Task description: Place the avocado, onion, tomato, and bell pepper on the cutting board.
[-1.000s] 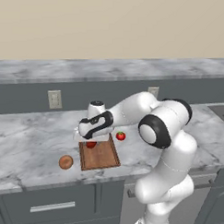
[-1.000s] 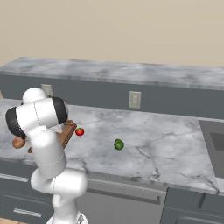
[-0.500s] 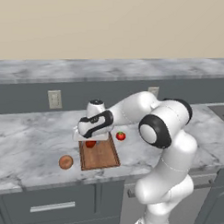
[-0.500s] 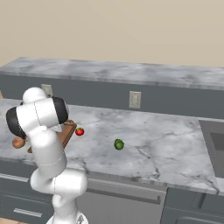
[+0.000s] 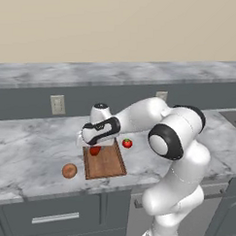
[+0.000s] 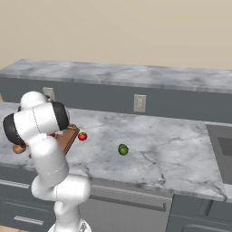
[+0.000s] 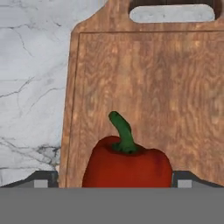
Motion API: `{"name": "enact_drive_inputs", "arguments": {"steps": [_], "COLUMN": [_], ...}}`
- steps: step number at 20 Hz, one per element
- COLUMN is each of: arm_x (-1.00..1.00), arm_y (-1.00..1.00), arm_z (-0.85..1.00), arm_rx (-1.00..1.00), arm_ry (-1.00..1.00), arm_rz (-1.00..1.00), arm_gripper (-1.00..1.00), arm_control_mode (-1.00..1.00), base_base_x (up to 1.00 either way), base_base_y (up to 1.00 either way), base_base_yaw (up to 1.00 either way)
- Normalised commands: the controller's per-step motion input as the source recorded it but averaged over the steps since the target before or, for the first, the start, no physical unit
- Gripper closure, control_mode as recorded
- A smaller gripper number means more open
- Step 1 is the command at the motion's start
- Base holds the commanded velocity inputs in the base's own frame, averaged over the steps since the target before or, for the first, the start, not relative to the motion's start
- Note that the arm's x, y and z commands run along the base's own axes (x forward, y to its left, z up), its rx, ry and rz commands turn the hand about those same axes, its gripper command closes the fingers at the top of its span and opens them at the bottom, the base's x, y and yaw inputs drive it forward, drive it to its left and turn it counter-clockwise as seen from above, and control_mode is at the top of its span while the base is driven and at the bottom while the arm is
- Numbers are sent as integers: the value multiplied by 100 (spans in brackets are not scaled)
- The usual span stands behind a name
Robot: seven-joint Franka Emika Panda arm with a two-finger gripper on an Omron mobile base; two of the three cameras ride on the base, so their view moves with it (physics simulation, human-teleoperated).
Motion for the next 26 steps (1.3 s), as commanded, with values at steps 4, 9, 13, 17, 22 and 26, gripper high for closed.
{"name": "enact_drive_inputs", "arguments": {"steps": [4,9,13,17,22,26], "arm_x": [-25,-43,-69,-81,-76,-55], "arm_y": [-2,0,0,0,0,0], "arm_z": [43,52,48,43,42,33], "arm_rx": [0,1,4,4,8,8], "arm_ry": [-15,-15,-14,-11,-2,0], "arm_rz": [0,0,0,0,0,0], "arm_gripper": [-100,-100,-100,-100,-100,-100], "arm_control_mode": [-100,-100,-100,-100,-100,-100], "base_base_x": [0,0,0,0,0,0], "base_base_y": [0,0,0,0,0,0], "base_base_yaw": [0,0,0,0,0,0]}}
